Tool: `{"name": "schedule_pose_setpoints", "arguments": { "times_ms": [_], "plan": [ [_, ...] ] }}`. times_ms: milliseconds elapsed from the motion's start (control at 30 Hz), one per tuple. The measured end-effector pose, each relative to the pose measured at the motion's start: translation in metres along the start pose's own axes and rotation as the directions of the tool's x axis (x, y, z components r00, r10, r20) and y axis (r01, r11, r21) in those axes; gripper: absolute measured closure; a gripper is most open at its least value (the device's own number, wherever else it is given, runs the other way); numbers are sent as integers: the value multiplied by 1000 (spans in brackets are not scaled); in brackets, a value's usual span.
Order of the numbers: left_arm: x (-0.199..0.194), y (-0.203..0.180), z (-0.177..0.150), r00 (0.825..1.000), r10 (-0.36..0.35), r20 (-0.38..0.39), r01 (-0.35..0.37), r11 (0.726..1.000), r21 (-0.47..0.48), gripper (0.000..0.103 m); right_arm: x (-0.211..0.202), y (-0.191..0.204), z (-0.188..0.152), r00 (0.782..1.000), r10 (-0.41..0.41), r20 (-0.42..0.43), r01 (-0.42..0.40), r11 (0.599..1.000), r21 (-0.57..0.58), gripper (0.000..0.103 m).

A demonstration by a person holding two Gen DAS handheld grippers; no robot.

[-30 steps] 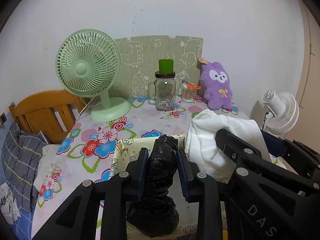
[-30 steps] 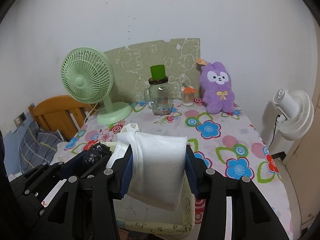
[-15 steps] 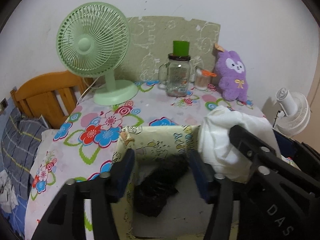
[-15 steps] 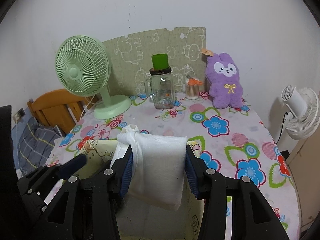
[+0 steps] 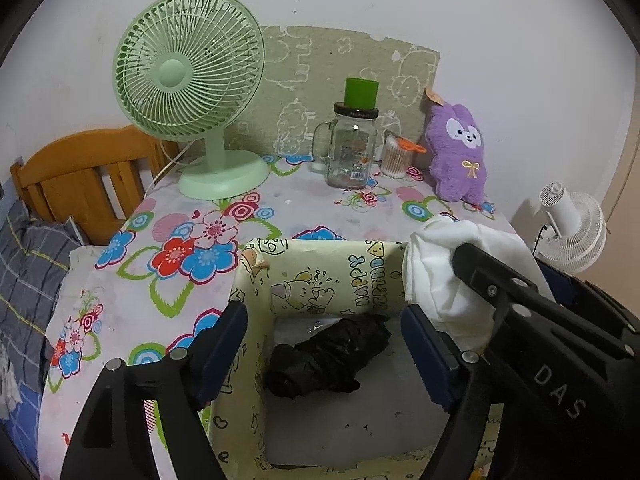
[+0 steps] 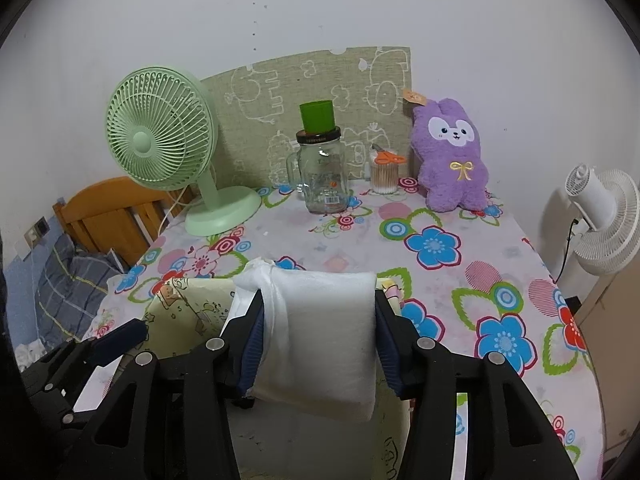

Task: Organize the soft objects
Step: 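Lower both items into the basket and open both tools, then withdraw both tools from the basket toward the clear bag and snack packets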

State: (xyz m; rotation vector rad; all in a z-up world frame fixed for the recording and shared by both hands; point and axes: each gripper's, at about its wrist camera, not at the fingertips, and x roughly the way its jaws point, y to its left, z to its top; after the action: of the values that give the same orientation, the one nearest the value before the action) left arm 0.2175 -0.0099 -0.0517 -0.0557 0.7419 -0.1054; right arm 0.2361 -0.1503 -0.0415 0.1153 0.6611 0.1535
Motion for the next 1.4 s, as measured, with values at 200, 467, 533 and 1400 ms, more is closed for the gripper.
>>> {"name": "schedule_pose_setpoints", "arguments": {
  "times_ms": [200,467,533,1400],
  "plan": [
    [-16,-4,-3,997,36,69,-39,998,41,0,-7,1,1,999,48,17,-48,999,-17,22],
    [-26,-5,-8,997,51,49,-53,998,44,0,-18,5,-2,996,84,5,-84,996,-21,18],
    [-29,-7,-10,997,54,52,-56,997,50,0,-23,6,-4,997,80,9,-79,996,-27,18],
    [-100,-22,-42,991,47,124,-53,997,47,0,-109,11,-38,995,44,85,-41,999,-35,7]
  ]
}}
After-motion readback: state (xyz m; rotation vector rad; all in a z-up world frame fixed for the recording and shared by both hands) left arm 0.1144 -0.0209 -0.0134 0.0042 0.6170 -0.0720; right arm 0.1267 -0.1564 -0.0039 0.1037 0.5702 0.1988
